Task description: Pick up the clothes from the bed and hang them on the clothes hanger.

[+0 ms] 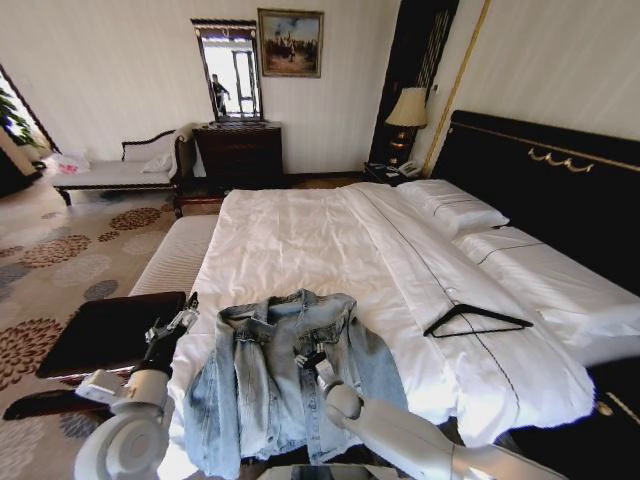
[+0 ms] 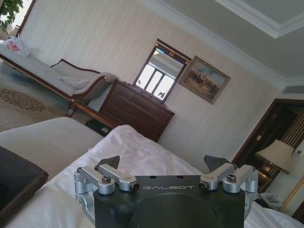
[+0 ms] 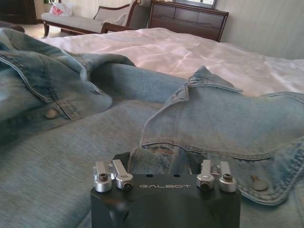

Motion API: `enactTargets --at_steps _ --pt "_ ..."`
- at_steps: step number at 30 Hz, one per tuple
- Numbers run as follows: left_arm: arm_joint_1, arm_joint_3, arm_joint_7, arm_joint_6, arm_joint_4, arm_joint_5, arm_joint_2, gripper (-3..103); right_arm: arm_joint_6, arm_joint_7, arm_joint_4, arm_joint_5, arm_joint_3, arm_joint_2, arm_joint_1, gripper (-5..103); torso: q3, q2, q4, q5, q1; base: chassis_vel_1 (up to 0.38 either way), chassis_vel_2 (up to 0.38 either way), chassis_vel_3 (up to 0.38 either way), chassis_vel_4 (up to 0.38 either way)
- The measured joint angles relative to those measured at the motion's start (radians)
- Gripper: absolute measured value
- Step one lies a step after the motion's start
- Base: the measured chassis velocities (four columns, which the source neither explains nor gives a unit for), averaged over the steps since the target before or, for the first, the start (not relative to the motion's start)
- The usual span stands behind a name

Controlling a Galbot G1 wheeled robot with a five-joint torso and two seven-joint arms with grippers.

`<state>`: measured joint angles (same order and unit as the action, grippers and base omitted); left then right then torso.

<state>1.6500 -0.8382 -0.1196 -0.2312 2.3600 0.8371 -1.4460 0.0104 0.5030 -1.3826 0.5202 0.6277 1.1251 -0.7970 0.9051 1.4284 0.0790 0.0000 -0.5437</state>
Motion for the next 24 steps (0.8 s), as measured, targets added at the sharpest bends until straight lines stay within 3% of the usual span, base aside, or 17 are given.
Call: enactTargets --at_steps 6,7,9,13,16,18,24 --pt "-0.002 0.001 0.000 0.000 -0.004 0.000 0.008 100 -0.012 0.005 0.016 -0.036 -0.010 0.003 0.001 51 0.000 0.000 0.0000 -0.0001 0.000 0.000 0.000 0.000 0.000" --pt "-0.001 -0.003 0.000 0.000 -0.005 0.001 0.010 100 -0.014 0.007 0.024 -0.048 -0.010 0.011 0.003 41 0.000 0.000 -0.0001 0.0002 0.000 0.000 0.000 0.000 0.000" --pt "0.000 -0.004 0.001 0.000 -0.005 0.002 0.011 100 -0.014 0.010 0.028 -0.055 -0.011 0.016 0.004 41 0.000 0.000 -0.0002 0.0001 0.000 0.000 0.000 0.000 0.000" --pt "0.004 -0.011 0.001 0.001 -0.006 0.004 0.015 100 -0.025 0.033 0.034 -0.074 -0.017 0.022 0.008 19 0.000 0.000 -0.0002 0.0000 0.000 0.000 0.000 0.000 0.000" --pt "0.005 -0.013 0.001 0.001 -0.007 0.004 0.016 100 -0.033 0.047 0.033 -0.076 -0.024 0.015 0.010 13 0.000 0.000 -0.0002 0.0001 0.000 0.000 0.000 0.000 0.000" --pt "0.005 -0.013 0.001 0.002 -0.009 0.004 0.016 100 -0.036 0.057 0.022 -0.076 -0.044 0.002 0.010 3 0.000 0.000 -0.0001 0.0001 0.000 0.000 0.000 0.000 0.000" --pt "-0.001 -0.006 0.001 0.002 -0.018 0.004 0.014 100 0.009 0.047 -0.031 -0.042 -0.113 -0.040 0.012 1 0.000 0.000 0.0000 0.0002 0.000 0.000 0.000 0.000 0.000"
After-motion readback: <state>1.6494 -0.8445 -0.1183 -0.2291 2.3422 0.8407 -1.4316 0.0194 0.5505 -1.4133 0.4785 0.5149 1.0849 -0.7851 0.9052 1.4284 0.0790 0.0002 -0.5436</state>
